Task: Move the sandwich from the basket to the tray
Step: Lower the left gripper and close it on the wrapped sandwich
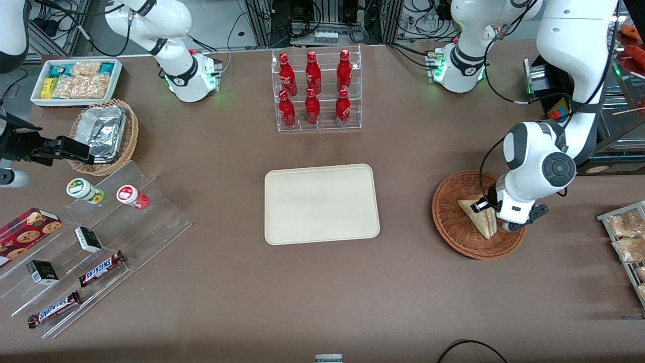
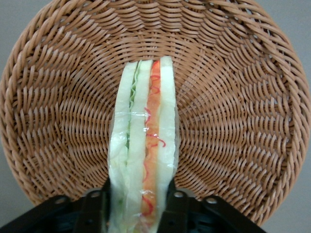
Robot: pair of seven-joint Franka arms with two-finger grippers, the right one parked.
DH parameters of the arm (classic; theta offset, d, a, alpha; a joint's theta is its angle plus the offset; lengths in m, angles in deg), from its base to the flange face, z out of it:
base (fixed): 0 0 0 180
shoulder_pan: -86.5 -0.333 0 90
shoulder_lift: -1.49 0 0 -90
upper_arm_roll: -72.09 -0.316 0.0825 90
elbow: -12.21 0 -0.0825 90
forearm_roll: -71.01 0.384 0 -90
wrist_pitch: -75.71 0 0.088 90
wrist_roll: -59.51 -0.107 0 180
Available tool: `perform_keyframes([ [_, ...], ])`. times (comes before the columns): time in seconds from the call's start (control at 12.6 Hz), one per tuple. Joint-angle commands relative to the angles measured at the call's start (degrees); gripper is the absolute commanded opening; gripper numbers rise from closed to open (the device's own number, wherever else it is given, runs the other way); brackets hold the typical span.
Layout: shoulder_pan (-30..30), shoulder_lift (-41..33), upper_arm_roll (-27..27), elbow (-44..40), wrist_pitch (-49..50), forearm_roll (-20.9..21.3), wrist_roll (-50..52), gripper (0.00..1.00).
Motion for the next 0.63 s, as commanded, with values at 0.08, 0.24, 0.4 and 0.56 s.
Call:
perform_keyframes([
  [0.08, 0.5, -2.4, 0.5, -5.1, 9.5, -0.1, 0.3, 0.0],
  [0.24, 0.6, -2.9, 2.3, -7.8, 13.5, -0.1, 0.2, 0.0],
  [0.4, 0.6, -2.9, 5.1, -9.4, 14.8, -0.1, 0.4, 0.0],
  [0.56, 0.8, -2.8, 8.7, -10.1, 14.8, 0.0, 0.3, 0.0],
])
